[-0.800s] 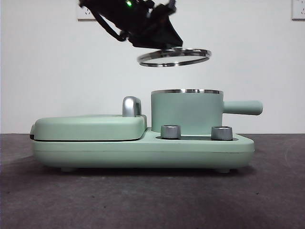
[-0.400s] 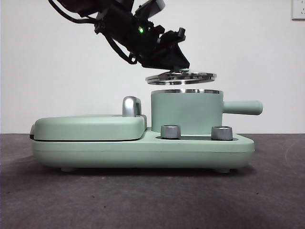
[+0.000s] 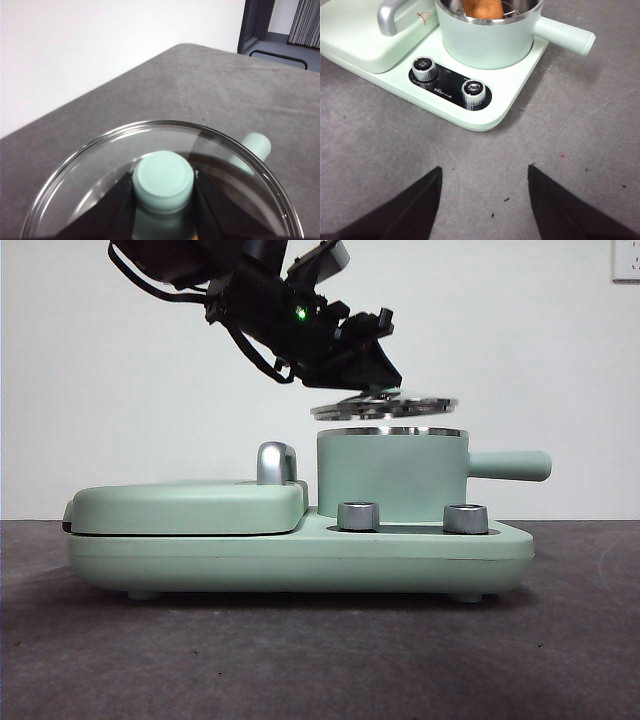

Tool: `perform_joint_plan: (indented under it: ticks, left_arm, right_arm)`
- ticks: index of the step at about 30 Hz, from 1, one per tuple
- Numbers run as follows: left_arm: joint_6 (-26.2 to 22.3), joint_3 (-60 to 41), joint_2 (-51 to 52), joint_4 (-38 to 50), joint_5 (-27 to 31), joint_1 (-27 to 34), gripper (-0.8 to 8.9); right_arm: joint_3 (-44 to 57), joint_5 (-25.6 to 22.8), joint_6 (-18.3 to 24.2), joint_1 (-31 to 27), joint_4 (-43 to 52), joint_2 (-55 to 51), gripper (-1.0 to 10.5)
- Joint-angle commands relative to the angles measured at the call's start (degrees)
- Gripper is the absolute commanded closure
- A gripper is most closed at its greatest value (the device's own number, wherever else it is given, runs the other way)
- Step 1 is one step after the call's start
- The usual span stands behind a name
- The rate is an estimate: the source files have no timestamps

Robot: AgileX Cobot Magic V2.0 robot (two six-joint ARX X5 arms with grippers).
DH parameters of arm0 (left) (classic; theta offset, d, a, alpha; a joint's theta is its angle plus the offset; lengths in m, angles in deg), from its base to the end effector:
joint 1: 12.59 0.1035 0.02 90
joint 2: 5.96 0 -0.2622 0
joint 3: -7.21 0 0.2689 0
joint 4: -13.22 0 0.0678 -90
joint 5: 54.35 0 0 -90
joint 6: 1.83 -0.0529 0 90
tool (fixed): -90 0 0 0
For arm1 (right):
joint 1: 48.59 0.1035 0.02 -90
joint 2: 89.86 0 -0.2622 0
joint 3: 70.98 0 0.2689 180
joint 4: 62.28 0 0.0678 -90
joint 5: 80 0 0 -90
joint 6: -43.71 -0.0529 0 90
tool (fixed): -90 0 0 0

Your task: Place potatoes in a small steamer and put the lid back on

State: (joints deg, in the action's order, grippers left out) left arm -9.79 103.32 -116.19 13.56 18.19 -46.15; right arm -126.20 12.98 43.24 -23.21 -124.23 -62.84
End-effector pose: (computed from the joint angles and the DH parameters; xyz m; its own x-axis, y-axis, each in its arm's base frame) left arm 0.3965 -0.2821 0.2558 0.6062 -0.7622 -0.2272 0.7902 0.6095 0.0637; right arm 0.1106 0.0555 0.2827 0.7279 0.4029 -0.5548 -0.4630 0.8857 0.0357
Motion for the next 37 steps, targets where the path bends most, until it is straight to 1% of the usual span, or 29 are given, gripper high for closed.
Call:
perform_joint_plan:
  ticks: [1,7,11,23,26,37]
  left_arm:
    - [-0.6,2.0,-1.5,1.8,-0.2,-0.7,8.04]
    - [-0.6,2.0,-1.6,1.7,-0.4,-0.9,8.04]
    - [-0.6,2.0,-1.6,1.4,-1.1,-1.0,8.04]
    - [-2.3,2.0,-1.9,-1.7,-1.0,-1.6,8.04]
    - [-3.6,2.0,-1.9,-1.8,-1.0,-1.6,8.04]
    - [-3.6,2.0,-1.9,-1.9,-0.5,-1.6,8.04]
  right_arm:
    - [-0.3,-0.3,-0.9,0.2,0.3,0.2,6.8]
    - [-0.3,-0.7,-1.0,0.2,0.2,0.2,6.8]
    - [-0.3,-1.8,-1.0,0.2,0.0,0.2,6.8]
    - [-0.3,-1.7,-2.3,0.2,-0.4,0.2,6.8]
    - [-0.3,-1.7,-2.4,0.2,-0.4,0.2,6.8]
    - [-0.3,-1.7,-2.4,0.2,-0.7,0.2,6.8]
